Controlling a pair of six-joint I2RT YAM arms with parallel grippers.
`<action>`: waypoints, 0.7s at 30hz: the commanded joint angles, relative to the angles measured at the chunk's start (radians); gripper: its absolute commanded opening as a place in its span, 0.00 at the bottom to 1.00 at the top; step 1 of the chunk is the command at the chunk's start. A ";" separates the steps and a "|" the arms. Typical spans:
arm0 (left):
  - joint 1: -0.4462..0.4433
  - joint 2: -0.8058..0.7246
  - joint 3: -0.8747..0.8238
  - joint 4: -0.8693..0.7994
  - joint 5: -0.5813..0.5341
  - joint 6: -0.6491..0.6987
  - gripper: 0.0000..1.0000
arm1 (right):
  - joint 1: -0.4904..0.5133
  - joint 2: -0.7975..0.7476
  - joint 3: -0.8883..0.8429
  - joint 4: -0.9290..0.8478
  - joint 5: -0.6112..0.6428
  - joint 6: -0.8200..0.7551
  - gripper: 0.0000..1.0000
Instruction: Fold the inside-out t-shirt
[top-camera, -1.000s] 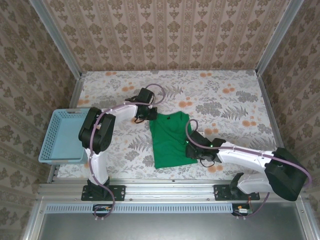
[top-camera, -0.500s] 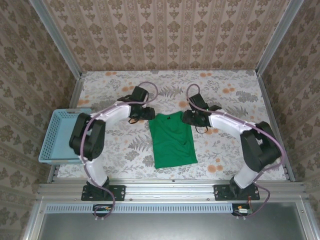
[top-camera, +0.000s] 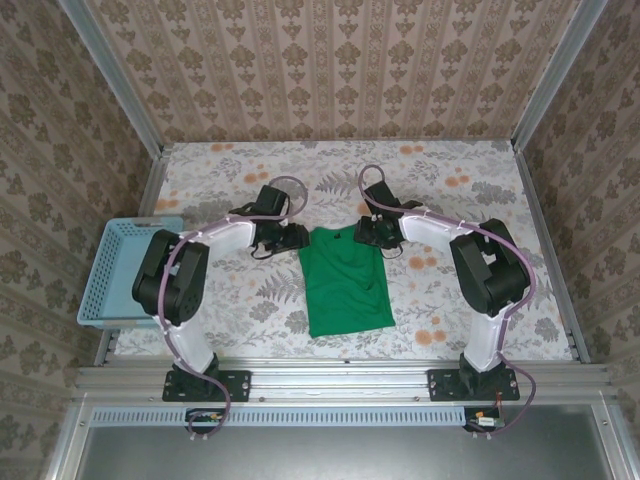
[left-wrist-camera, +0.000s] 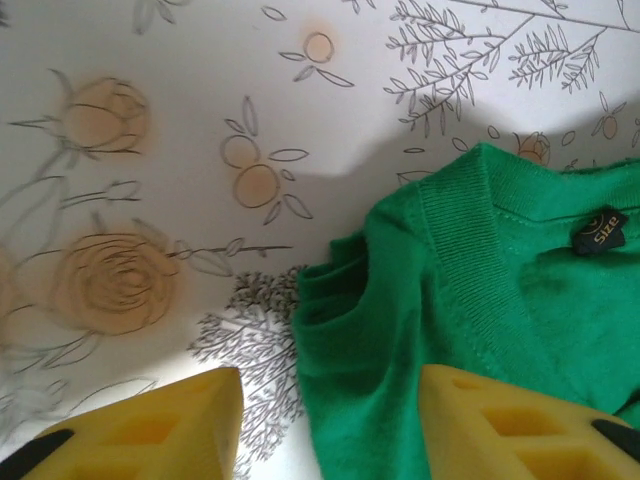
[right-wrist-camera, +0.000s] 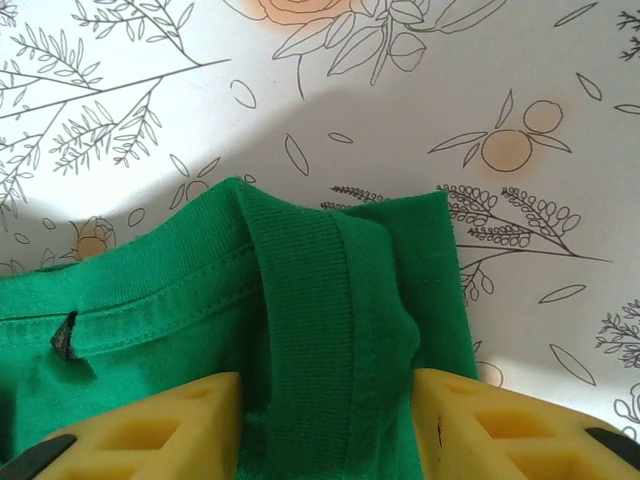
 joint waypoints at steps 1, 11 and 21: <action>-0.015 0.017 0.017 0.058 0.057 -0.019 0.46 | -0.002 0.024 0.022 -0.006 -0.031 -0.017 0.46; -0.030 0.049 0.042 0.083 0.084 -0.027 0.24 | 0.007 0.009 0.032 -0.014 -0.030 -0.035 0.18; -0.076 -0.125 -0.038 0.162 0.056 -0.044 0.00 | 0.023 -0.192 0.024 -0.099 0.053 -0.087 0.04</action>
